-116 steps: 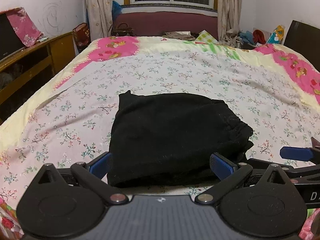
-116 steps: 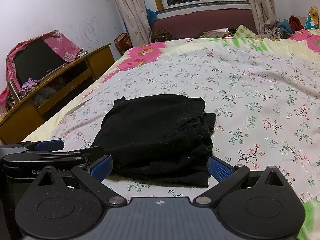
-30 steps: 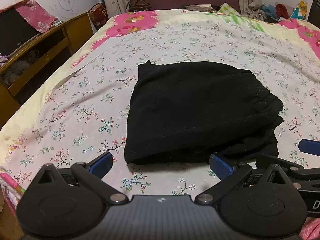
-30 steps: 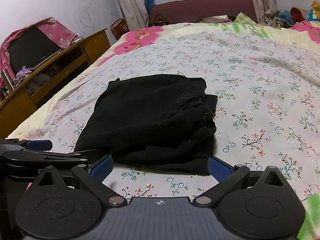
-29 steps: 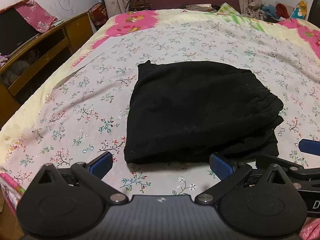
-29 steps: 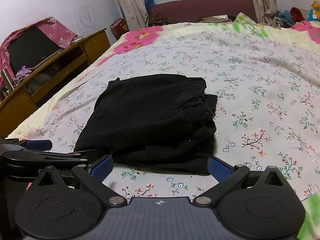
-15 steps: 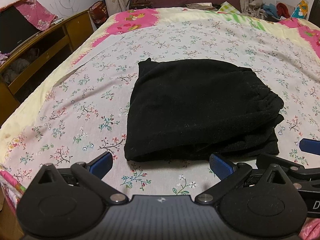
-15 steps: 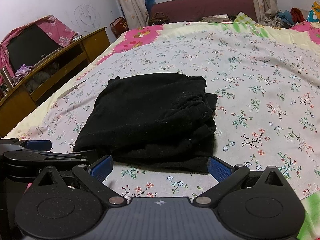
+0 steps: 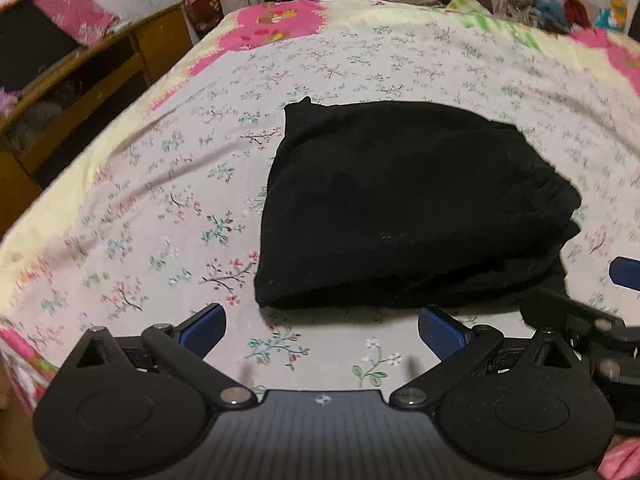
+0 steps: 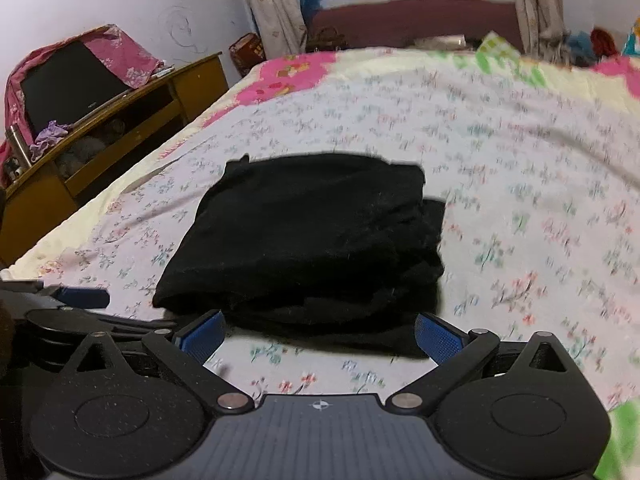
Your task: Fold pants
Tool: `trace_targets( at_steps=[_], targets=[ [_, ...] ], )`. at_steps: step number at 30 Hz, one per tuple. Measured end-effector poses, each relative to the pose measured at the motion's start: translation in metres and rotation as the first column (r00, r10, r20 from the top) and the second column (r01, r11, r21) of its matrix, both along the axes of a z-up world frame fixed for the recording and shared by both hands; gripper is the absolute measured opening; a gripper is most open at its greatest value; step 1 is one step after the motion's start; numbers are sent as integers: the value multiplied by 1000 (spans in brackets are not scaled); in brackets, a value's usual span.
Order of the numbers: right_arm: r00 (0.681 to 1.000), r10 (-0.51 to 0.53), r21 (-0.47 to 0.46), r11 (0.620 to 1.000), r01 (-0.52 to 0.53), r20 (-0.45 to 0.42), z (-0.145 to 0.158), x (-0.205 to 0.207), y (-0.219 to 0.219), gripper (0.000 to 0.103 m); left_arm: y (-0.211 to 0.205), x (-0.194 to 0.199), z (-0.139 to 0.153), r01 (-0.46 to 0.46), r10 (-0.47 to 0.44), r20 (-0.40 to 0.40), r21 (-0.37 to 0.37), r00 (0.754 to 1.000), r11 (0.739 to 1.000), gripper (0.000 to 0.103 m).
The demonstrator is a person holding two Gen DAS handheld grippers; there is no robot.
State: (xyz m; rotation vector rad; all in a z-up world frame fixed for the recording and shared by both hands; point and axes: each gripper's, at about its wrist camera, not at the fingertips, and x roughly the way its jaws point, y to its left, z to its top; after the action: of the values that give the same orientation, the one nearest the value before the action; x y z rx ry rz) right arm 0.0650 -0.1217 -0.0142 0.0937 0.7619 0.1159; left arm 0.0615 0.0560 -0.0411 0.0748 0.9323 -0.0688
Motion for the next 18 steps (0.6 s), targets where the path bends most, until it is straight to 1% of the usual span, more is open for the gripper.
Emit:
trace_targets(
  at_steps=[3,5,11,18],
  targets=[
    [1000,-6,19,1000,6,3,5,3,-4,92,-4,-2,4,8,-9,22,31,1000,999,103],
    [1000,-5,9,1000,5,11,8,3,-3,92,-6,-2,4,11,-12,23,36,1000,999,103],
    [1000,-10,-21,1000,10,9,8,4,1,92,-2,0,4,-1,1,21,22,1000,1000,103],
    [1000,-4,-32,999,4,11,9,2,6,92,3,-1,5,-10,10,17,4,1000,1000,103]
  ],
)
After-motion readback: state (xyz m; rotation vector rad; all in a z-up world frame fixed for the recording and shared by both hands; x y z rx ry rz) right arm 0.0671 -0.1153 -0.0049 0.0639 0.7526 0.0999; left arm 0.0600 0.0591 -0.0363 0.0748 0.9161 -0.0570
